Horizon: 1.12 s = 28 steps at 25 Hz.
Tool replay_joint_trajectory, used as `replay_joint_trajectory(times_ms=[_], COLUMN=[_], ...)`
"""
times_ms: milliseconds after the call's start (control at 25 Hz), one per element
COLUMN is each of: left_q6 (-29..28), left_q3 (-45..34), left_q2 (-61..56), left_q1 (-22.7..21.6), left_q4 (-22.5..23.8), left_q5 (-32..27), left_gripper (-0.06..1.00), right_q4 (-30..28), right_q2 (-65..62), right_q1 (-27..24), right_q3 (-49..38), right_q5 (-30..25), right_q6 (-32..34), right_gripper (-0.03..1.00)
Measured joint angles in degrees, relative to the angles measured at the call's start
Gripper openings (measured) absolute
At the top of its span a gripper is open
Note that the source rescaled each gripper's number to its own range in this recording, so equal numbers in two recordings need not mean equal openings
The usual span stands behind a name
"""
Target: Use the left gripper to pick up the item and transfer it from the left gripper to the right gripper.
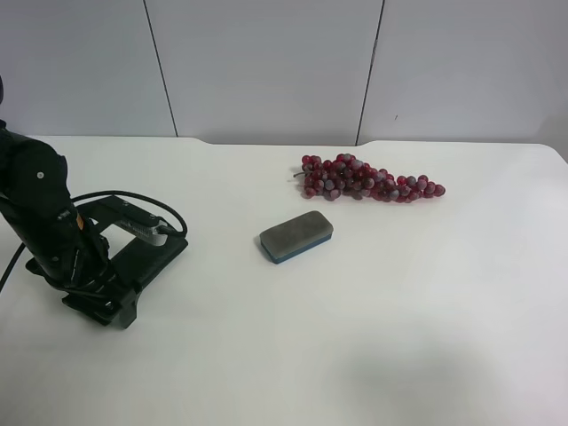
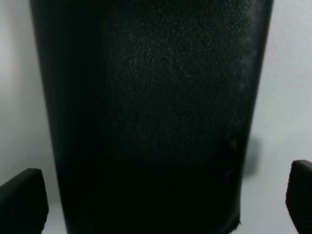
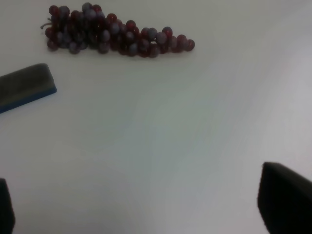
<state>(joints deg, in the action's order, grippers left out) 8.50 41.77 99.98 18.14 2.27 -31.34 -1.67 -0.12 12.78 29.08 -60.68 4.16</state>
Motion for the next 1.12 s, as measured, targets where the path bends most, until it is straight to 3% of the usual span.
replay_joint_trajectory(times_ms=[160, 280, 400, 480, 640, 960, 1120], left_q6=[0.0, -0.1, -0.2, -0.2, -0.2, 0.0, 2.0], left_q3=[0.0, 0.0, 0.0, 0.0, 0.4, 12.6, 18.0], left_q2=[1.4, 1.7, 1.7, 1.7, 1.1, -6.2, -10.3], left_q1=[0.0, 0.0, 0.0, 0.0, 0.0, 0.0, 2.0], left_q4=[0.0, 0.0, 0.0, 0.0, 0.0, -1.3, -2.6], left_q5=[1.2, 1.7, 1.8, 1.8, 0.8, -18.2, -23.6], left_gripper=[0.94, 0.68, 0.31, 0.19, 0.17, 0.13, 0.12], right_q4=[0.0, 0.0, 0.0, 0.0, 0.0, 0.0, 0.0], right_q2=[0.0, 0.0, 0.0, 0.0, 0.0, 0.0, 0.0], right_q1=[0.0, 0.0, 0.0, 0.0, 0.0, 0.0, 0.0], right_q3=[0.0, 0.0, 0.0, 0.0, 0.0, 0.0, 0.0], right_q5=[0.0, 0.0, 0.0, 0.0, 0.0, 0.0, 0.0], right_q6=[0.0, 0.0, 0.0, 0.0, 0.0, 0.0, 0.0], right_gripper=[1.00, 1.00, 1.00, 1.00, 1.00, 1.00, 1.00])
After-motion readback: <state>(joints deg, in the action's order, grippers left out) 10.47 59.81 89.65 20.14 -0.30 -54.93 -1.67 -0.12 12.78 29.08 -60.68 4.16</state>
